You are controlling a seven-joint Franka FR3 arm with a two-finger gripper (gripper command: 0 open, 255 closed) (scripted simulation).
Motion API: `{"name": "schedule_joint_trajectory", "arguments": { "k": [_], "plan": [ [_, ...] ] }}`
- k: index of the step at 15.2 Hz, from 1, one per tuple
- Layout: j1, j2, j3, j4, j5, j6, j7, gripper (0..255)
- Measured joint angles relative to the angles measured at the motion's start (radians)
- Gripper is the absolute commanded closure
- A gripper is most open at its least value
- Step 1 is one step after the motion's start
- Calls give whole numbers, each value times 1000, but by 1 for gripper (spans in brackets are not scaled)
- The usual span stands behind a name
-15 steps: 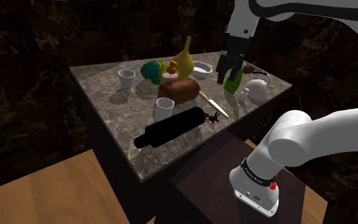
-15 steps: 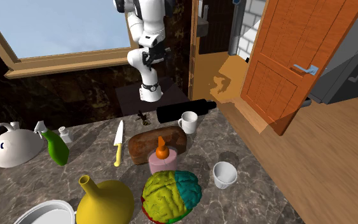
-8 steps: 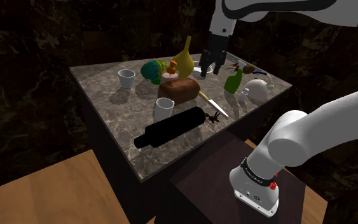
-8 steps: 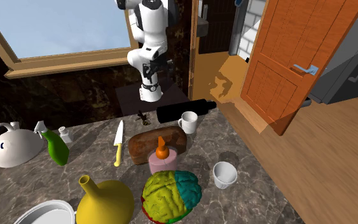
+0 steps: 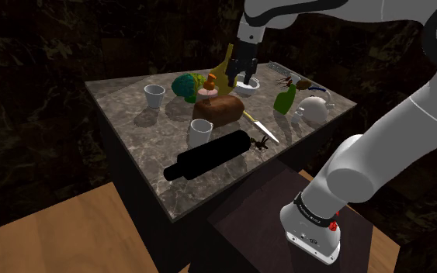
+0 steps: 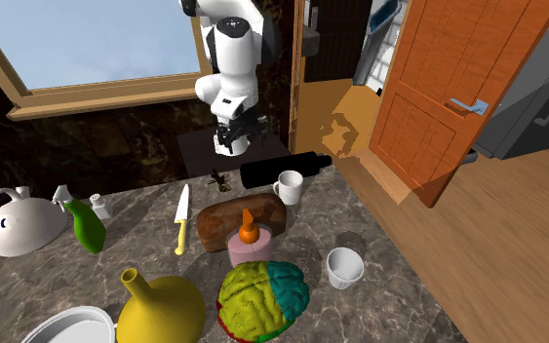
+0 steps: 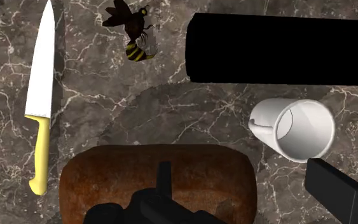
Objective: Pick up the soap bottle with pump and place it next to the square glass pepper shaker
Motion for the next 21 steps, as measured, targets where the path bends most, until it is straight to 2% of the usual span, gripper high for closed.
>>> {"name": "schedule_joint_trajectory", "arguments": {
  "k": [8, 16, 21],
  "plan": [
    [-19, 283, -27, 276, 34, 44, -44, 0],
    [-65, 598, -35, 668, 83, 3, -77, 0],
    [-71, 645, -33, 680, 90, 41, -82, 0]
  ]
}}
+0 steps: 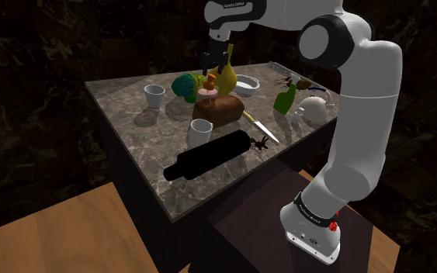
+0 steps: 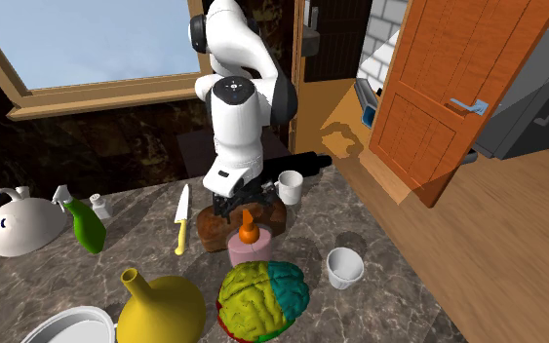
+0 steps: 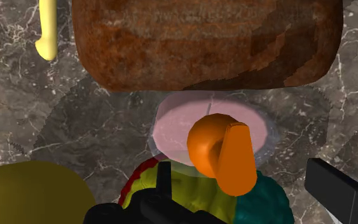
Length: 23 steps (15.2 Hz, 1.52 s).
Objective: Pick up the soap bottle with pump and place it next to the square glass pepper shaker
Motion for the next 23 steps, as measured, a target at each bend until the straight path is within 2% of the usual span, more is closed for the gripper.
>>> {"name": "schedule_joint_trajectory", "arguments": {
  "k": [4, 9, 10, 20, 23],
  "plan": [
    [1, 5, 1, -38, 2, 43, -2, 0],
    [2, 5, 1, -42, 2, 48, -1, 0],
    [2, 5, 1, -42, 2, 48, -1, 255],
    [2, 5, 1, -42, 2, 48, -1, 255],
    [2, -1, 1, -23, 0, 22, 1, 255]
  ]
}}
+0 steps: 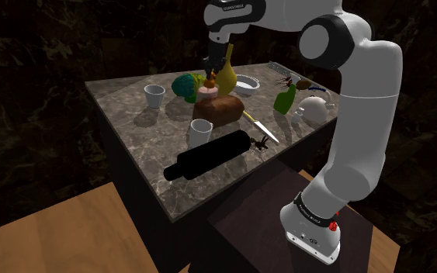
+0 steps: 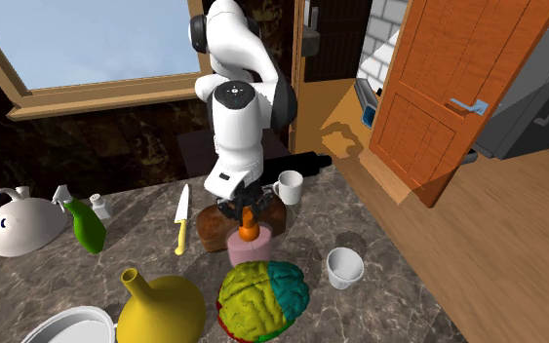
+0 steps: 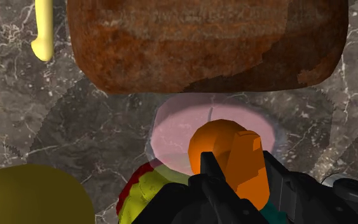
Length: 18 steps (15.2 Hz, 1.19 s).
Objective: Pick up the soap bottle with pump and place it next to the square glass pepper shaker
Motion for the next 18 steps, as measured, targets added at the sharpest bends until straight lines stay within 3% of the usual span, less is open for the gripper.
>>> {"name": "schedule_joint_trajectory", "arguments": {
  "k": [18],
  "plan": [
    [-12, 2, -4, 243, -2, -240, 5, 255]
  ]
}}
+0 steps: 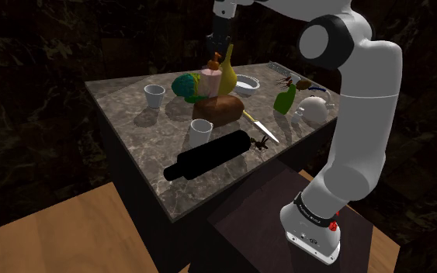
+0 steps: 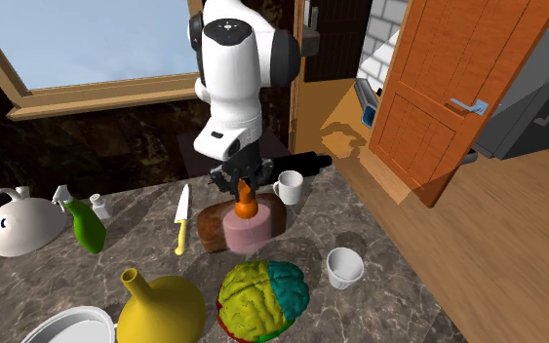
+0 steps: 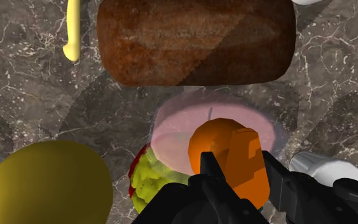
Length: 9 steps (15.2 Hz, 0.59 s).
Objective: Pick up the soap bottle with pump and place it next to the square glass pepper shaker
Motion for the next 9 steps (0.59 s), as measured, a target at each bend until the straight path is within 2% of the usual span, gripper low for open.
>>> {"name": "schedule_joint_trajectory", "arguments": {
  "k": [9],
  "plan": [
    [-19, 45, 0, 196, 8, -151, -2, 255]
  ]
}}
